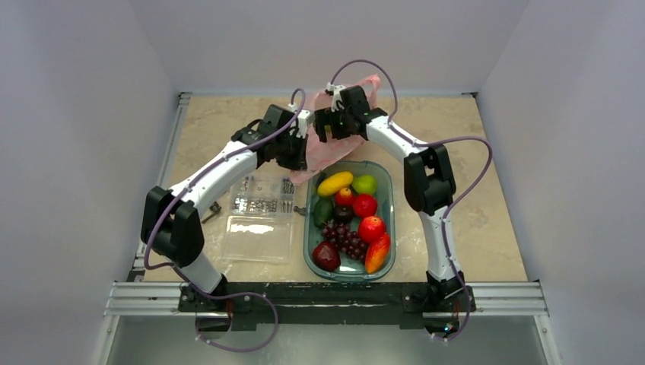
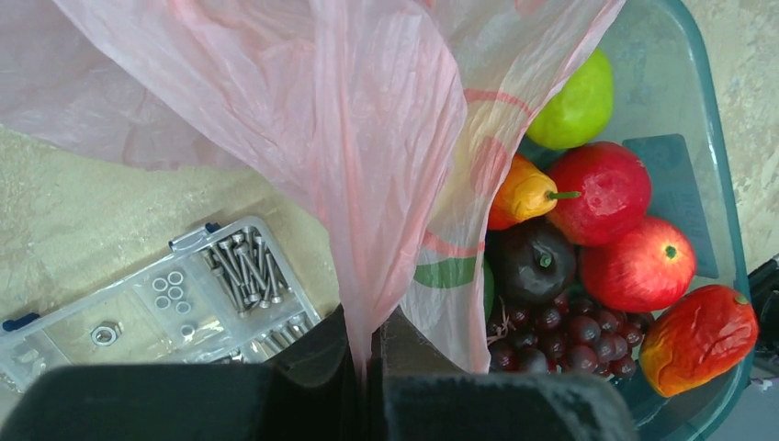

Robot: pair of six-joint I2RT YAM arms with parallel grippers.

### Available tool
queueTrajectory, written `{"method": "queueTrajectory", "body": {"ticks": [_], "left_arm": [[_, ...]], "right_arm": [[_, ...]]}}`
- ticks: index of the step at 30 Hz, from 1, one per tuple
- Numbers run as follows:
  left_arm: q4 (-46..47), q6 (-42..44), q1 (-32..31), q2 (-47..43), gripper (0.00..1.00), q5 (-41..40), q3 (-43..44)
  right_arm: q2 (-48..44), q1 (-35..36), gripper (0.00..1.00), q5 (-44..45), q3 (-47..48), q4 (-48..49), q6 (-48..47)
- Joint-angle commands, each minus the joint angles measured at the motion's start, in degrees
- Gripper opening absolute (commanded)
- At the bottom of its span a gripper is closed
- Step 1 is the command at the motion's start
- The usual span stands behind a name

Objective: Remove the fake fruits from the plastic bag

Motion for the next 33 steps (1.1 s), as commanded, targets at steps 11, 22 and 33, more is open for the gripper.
{"method": "queueTrajectory", "body": {"ticks": [11, 22, 33], "left_arm": [[0.9, 0.4, -0.1, -4.2, 0.0, 0.8, -2.0], [0.6, -0.4, -0.1, -3.7, 0.0, 1.8, -1.5], [-0.2, 0.3, 0.0, -3.9, 0.0, -3.1, -1.5]], "right_arm": [[7.6, 5.5, 0.96, 15.4, 7.7, -13.1, -8.2], [4.5, 5.5, 0.37, 16.8, 3.3, -5.1, -2.8], [-2.6, 3.7, 0.03, 19.2, 2.6, 3.9, 0.9]]}}
